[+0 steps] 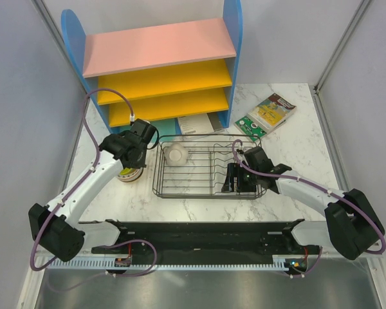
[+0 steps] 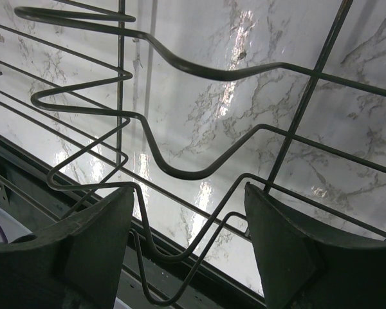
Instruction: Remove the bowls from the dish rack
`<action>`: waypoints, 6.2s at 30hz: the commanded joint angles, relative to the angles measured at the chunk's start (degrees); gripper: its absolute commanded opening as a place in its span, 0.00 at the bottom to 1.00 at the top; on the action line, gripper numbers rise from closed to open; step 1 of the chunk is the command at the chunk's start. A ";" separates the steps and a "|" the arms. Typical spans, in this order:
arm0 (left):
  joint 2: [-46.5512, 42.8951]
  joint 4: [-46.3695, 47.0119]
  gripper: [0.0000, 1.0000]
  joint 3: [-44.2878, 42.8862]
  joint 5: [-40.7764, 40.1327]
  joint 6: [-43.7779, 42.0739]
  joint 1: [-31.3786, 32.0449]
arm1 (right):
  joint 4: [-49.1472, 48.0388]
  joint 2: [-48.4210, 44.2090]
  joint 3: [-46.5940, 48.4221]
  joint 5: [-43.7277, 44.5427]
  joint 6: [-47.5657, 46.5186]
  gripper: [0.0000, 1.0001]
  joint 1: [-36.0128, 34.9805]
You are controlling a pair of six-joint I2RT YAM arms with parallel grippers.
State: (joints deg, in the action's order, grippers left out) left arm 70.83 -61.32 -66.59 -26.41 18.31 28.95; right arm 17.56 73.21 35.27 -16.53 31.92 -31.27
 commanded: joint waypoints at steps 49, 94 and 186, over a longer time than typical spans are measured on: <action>-4.28 5.58 0.51 -4.44 7.31 -0.99 0.41 | -1.57 0.79 -1.60 -1.13 0.60 0.77 -0.11; 21.37 40.22 0.89 2.51 25.36 -4.60 1.46 | 1.07 0.09 -0.55 -0.34 -0.72 0.77 -0.11; 40.35 45.68 0.83 12.09 42.14 1.47 9.81 | 0.37 0.44 -0.46 0.27 -0.02 0.76 -0.11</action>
State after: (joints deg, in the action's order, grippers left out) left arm 101.56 -1.23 -60.10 6.22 20.75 36.82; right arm 19.11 73.87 34.52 -18.00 32.25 -31.27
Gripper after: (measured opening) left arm 0.870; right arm 0.764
